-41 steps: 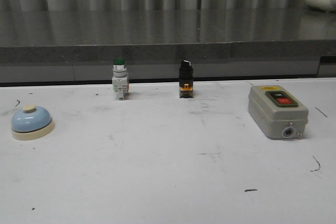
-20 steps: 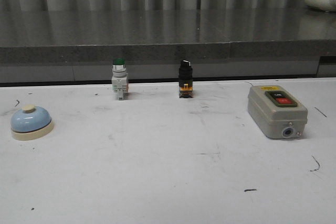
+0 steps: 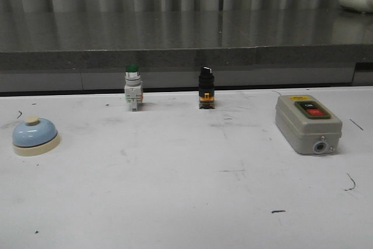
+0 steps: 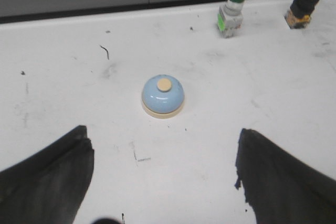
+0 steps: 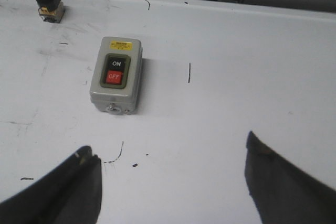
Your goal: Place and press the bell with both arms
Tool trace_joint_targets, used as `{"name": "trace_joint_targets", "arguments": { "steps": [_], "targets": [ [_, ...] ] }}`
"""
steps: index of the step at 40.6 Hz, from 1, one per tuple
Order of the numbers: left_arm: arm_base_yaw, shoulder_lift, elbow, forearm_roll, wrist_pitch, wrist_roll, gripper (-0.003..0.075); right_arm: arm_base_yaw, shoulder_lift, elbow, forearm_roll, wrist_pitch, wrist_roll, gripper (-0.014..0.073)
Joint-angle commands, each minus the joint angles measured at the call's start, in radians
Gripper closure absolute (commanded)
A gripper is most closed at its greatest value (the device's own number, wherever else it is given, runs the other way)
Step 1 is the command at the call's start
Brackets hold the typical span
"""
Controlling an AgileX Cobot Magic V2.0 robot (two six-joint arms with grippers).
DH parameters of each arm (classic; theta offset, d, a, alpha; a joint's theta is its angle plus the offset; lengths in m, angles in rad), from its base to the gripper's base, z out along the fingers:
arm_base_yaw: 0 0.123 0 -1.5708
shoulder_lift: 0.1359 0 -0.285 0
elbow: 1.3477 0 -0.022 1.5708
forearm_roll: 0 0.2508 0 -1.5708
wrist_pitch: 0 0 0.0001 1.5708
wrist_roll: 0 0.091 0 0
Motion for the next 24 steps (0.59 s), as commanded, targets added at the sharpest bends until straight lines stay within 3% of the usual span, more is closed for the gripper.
{"name": "trace_joint_targets", "arguments": {
  "steps": [1,24],
  "targets": [
    [-0.029,0.09,-0.06,0.003,-0.06,0.003,0.0174,-0.003,0.005,-0.025,-0.006,-0.074,-0.008,0.0014],
    [-0.033,0.657,-0.292,0.005,-0.126,0.003,0.0174,-0.003,0.005,-0.025,-0.006,-0.074,-0.008,0.0014]
  ]
}}
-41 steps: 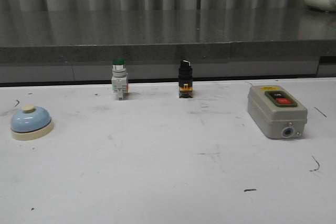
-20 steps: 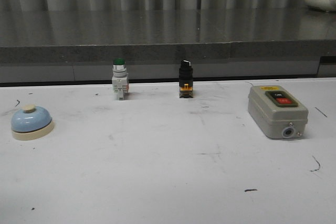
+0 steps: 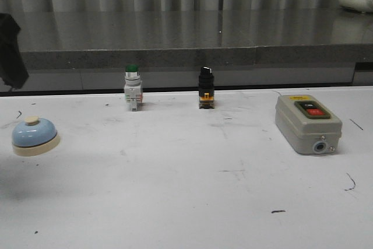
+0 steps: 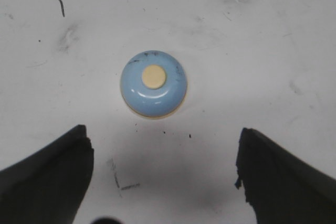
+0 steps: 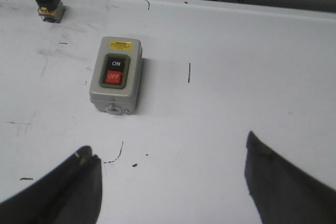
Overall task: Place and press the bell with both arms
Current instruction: 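Lower the left gripper over the blue bell and grasp it, then lift the bell with the left gripper and carry it toward the table center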
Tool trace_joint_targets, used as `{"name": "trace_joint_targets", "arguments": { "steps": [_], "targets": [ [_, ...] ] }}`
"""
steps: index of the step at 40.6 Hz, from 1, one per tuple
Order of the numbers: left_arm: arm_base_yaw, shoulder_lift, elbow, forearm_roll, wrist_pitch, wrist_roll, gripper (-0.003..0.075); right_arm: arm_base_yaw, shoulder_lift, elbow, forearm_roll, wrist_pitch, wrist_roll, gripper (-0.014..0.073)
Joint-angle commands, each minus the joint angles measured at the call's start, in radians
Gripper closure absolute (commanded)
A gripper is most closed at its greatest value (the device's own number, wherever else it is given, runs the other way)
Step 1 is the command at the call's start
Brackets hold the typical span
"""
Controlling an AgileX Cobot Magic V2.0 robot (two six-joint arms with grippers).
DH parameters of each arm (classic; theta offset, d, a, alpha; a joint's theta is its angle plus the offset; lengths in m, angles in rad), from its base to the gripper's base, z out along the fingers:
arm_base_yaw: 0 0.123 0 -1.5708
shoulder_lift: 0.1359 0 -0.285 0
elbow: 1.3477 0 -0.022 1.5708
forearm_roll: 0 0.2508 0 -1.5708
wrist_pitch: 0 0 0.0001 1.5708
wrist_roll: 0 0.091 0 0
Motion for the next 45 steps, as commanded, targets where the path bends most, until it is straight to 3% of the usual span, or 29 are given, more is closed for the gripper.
{"name": "trace_joint_targets", "arguments": {
  "steps": [1,11,26,28,37,41,45],
  "targets": [
    [-0.008,0.058,-0.058,0.005,-0.075,-0.007,0.0174,-0.003,0.005,-0.025,-0.006,-0.074,-0.008,0.0014],
    [-0.008,0.251,-0.122,0.05,-0.154,-0.007,0.0174,-0.003,0.005,-0.025,-0.006,-0.074,-0.008,0.0014],
    [-0.008,0.361,-0.139,0.05,-0.184,-0.007,0.0176,-0.003,0.005,-0.025,-0.006,-0.074,-0.008,0.0014],
    [-0.008,0.366,-0.139,0.05,-0.184,-0.007,0.0194,-0.003,0.005,-0.025,-0.006,-0.074,-0.008,0.0014],
    [-0.008,0.372,-0.139,0.05,-0.186,-0.007,0.0405,-0.003,0.005,-0.025,-0.006,-0.074,-0.008,0.0014],
    [-0.008,0.372,-0.139,0.05,-0.183,-0.007,0.0407,-0.003,0.005,-0.025,-0.006,-0.074,-0.008,0.0014],
    [-0.012,0.37,-0.144,0.041,-0.167,-0.007,0.0351,-0.003,0.005,-0.025,-0.006,-0.074,-0.008,0.0014]
  ]
}}
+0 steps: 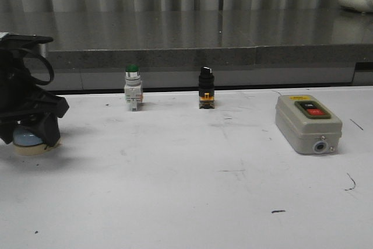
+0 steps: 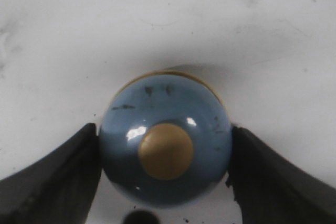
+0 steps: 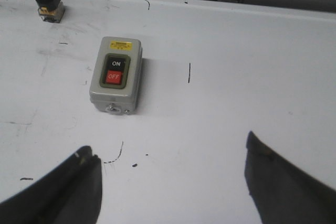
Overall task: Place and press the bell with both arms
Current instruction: 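Lift the bell with the left gripper and carry it toward the table center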
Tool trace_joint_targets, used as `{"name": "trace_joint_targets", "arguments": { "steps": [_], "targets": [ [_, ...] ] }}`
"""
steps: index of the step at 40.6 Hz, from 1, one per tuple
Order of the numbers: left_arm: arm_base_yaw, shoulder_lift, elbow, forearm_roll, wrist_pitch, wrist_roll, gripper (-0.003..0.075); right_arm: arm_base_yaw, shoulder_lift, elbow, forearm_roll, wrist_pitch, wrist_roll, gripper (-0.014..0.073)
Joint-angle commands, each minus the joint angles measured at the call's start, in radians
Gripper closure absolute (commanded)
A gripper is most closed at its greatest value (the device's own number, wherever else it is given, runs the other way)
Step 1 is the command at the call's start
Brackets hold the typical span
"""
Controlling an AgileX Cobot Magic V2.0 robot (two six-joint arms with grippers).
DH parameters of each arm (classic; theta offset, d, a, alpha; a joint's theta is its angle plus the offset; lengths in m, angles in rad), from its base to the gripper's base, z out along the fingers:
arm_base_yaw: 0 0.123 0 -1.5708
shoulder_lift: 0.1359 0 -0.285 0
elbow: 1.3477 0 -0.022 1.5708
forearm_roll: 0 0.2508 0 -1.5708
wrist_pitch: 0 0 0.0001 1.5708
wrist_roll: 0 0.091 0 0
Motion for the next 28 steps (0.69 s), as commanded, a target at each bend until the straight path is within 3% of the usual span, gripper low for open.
{"name": "trace_joint_targets", "arguments": {
  "steps": [1,9,28],
  "targets": [
    [-0.016,-0.041,-0.04,-0.009,-0.006,-0.007,0.0337,-0.003,0.005,-0.025,-0.006,-0.074,-0.008,0.0014],
    [-0.088,-0.043,-0.11,-0.019,0.066,-0.007,0.0301,-0.003,0.005,-0.025,-0.006,-0.074,-0.008,0.0014],
    [-0.412,0.013,-0.291,-0.025,0.089,-0.007,0.0301,-0.003,0.005,-0.025,-0.006,-0.074,-0.008,0.0014]
  ]
}}
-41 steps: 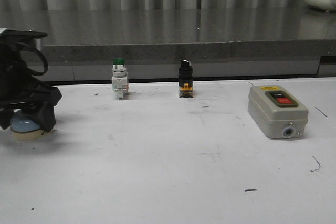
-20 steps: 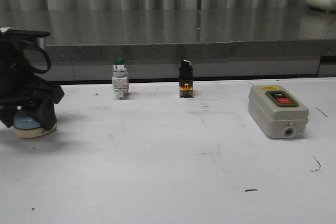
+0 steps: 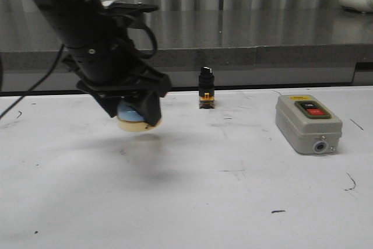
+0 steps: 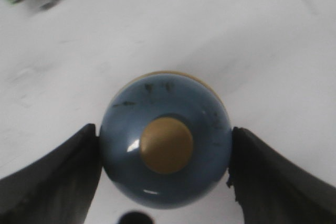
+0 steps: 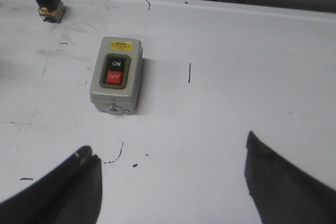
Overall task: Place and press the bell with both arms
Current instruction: 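Lift the bell with the left gripper and carry it toward the table center, then set the bell down and open the left gripper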
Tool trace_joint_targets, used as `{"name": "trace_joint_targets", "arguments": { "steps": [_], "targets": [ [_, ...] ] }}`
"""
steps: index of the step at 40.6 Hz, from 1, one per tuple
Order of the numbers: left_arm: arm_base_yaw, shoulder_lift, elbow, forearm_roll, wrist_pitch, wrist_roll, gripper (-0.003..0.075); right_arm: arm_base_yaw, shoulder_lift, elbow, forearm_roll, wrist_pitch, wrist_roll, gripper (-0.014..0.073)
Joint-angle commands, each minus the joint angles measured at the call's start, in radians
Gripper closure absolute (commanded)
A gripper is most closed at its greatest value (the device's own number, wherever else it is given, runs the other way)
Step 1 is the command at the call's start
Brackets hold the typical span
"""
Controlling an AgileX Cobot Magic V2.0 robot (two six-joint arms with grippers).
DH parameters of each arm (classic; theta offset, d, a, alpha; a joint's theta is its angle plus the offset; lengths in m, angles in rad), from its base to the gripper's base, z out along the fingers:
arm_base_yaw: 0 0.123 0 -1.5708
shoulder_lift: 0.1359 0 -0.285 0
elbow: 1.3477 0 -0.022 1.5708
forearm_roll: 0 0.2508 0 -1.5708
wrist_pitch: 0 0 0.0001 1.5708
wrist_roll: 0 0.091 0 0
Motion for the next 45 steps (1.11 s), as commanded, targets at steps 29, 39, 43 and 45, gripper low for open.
{"name": "trace_joint_targets", "arguments": {
  "steps": [29,39,43,45],
  "targets": [
    [-0.083,0.081,-0.103,-0.011,0.015,-0.009,0.0155,-0.003,0.005,-0.025,-0.006,-0.072,-0.008,0.0014],
    [-0.083,-0.03,-0.101,-0.025,0.046,-0.009,0.0153,-0.003,0.005,-0.025,-0.006,-0.072,-0.008,0.0014],
    [-0.083,-0.15,-0.068,-0.025,0.058,-0.009,0.0153,-0.003,0.005,-0.025,-0.006,-0.072,-0.008,0.0014],
    [-0.083,-0.204,-0.039,-0.025,0.045,-0.009,0.0153,-0.003,0.005,-0.025,-0.006,-0.072,-0.008,0.0014]
  ]
}}
